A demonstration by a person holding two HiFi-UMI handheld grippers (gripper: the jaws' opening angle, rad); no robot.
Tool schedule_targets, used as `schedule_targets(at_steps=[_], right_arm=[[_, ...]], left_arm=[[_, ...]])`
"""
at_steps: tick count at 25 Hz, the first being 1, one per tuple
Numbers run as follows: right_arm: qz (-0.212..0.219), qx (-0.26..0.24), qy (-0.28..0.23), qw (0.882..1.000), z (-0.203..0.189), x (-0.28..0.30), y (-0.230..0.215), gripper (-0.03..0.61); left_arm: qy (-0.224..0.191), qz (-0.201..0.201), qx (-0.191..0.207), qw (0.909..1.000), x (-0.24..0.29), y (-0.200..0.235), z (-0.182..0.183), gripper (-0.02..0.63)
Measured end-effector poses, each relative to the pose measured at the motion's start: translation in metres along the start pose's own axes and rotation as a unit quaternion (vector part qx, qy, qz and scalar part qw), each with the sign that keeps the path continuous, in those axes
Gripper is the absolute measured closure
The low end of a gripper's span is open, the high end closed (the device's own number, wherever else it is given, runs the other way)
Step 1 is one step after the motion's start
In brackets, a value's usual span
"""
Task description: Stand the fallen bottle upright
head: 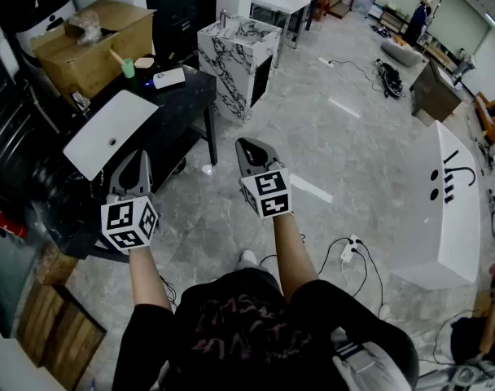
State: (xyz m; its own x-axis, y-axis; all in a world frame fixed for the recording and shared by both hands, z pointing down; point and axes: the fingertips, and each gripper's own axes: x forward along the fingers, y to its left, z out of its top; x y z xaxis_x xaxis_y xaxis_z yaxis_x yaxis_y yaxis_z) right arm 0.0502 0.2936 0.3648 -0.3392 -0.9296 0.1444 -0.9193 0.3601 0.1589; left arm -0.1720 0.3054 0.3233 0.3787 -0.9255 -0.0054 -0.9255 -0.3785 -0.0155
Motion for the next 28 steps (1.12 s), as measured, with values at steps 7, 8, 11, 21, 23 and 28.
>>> schedule_targets(at_steps=[7, 8, 11, 21, 23, 28], right_arm=[[-0.002, 0.011, -0.001, 1.0, -0.002, 0.005, 0.003, 0.565], [-0.001, 0.011, 0.0, 1.0, -0.003, 0.005, 0.004, 0.565], [0.0, 0.009, 0.006, 1.0, -0.007, 0.005, 0.005, 0.565], [0.002, 0.011, 0.004, 1.0, -0.012, 0.012, 0.016, 0.563], [0.004, 0.011, 0.004, 1.0, -0.012, 0.015, 0.017, 0.563], [0.004, 0.008, 0.008, 1.0, -0.014, 0.028, 0.016, 0.563]], left_arm=[[0.006, 0.0, 0.0, 1.0, -0.001, 0.005, -0.004, 0.597], [0.007, 0.0, -0.002, 1.0, -0.002, 0.006, -0.005, 0.597], [0.011, 0.0, -0.006, 0.9999, -0.003, 0.007, -0.009, 0.597], [0.016, 0.007, -0.005, 0.9998, -0.006, 0.017, -0.018, 0.597], [0.017, 0.007, -0.005, 0.9998, -0.003, 0.02, -0.019, 0.597], [0.019, 0.008, -0.007, 0.9998, 0.009, 0.028, -0.024, 0.597]])
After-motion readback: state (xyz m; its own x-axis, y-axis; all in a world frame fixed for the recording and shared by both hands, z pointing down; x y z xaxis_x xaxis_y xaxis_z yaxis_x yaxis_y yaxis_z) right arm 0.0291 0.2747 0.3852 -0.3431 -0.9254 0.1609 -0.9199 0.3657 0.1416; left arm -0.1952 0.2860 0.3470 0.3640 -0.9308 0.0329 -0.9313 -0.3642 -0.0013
